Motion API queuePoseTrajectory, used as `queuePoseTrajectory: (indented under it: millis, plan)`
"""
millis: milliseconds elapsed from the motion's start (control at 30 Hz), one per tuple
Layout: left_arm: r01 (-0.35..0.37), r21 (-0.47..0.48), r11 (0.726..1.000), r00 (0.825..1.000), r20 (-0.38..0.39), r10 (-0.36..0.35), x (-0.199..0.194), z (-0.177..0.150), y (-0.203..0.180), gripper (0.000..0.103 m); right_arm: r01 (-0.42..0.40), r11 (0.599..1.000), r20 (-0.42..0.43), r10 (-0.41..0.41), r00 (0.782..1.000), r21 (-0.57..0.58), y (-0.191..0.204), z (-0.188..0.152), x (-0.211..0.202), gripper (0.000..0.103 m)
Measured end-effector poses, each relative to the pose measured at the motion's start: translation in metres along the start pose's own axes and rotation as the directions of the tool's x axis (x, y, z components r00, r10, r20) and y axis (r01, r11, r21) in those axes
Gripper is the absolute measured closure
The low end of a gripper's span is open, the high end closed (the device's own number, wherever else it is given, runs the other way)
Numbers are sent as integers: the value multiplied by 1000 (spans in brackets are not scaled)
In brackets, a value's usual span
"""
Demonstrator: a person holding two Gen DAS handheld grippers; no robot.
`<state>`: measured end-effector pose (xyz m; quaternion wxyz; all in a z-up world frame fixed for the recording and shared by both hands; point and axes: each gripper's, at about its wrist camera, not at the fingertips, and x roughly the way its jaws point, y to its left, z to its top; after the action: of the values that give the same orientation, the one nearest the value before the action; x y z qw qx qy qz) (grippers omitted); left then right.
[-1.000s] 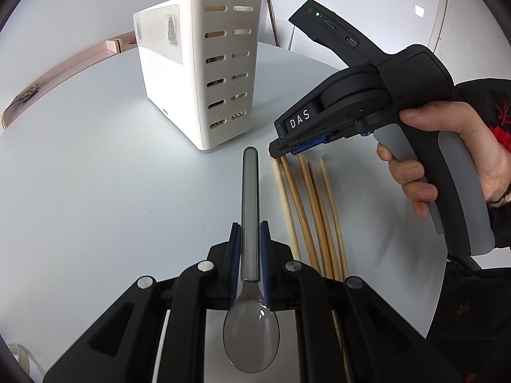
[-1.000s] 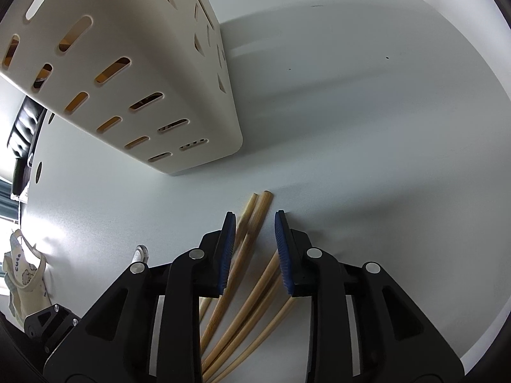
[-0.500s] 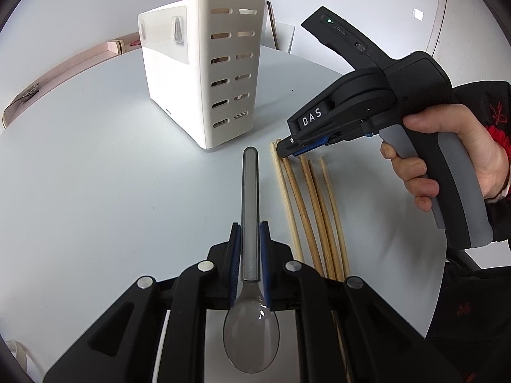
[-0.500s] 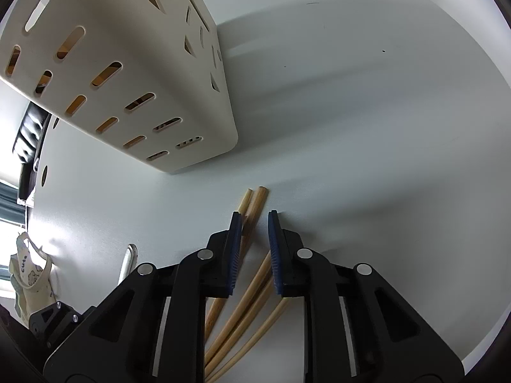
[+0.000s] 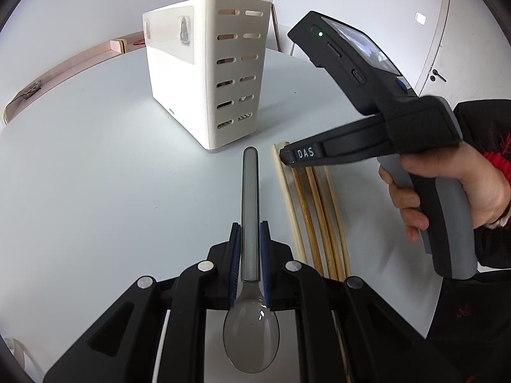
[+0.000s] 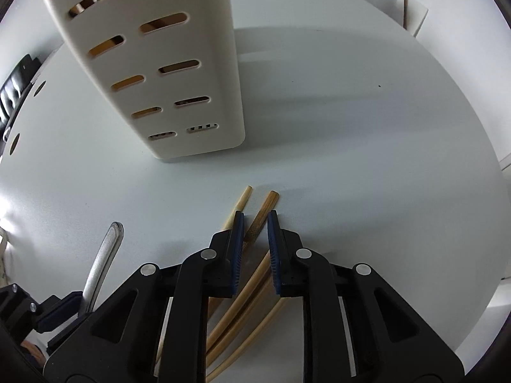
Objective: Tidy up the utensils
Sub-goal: 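Close the right gripper on a bamboo chopstick beside the holder, then lift the spoon with the left gripper while the right lifts the bamboo chopstick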
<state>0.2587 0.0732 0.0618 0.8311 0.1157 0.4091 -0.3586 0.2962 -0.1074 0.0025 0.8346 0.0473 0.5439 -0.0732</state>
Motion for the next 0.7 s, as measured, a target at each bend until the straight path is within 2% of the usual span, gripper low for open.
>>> queuePoseTrajectory:
  millis: [100,233,367,433,633,700]
  plan:
    - [-8,-5,1000,1000,1,8,0,-1,1,91,-19,999,15,18,1000,35,-4,-2,0,90]
    - [-10,-9,1000,1000,5,10,-2,-2,1,91,-106,986,15,104,994,129,-22,-1,0,94]
    - [-25,-23,999,1000,7,25,-3,-1,3,91,-248,923,6,258,966,293,-64,8,-5,97]
    - [-26,-32,999,1000,9,26,-3,0,4,91,-292,898,13,305,952,330,-74,9,-3,97]
    - [-41,-21,999,999,17,41,-4,1,-3,91,-362,864,40,372,927,350,-91,10,0,97]
    - [-48,-17,999,998,29,48,-8,0,-6,91,-405,847,51,414,909,345,-99,5,1,97]
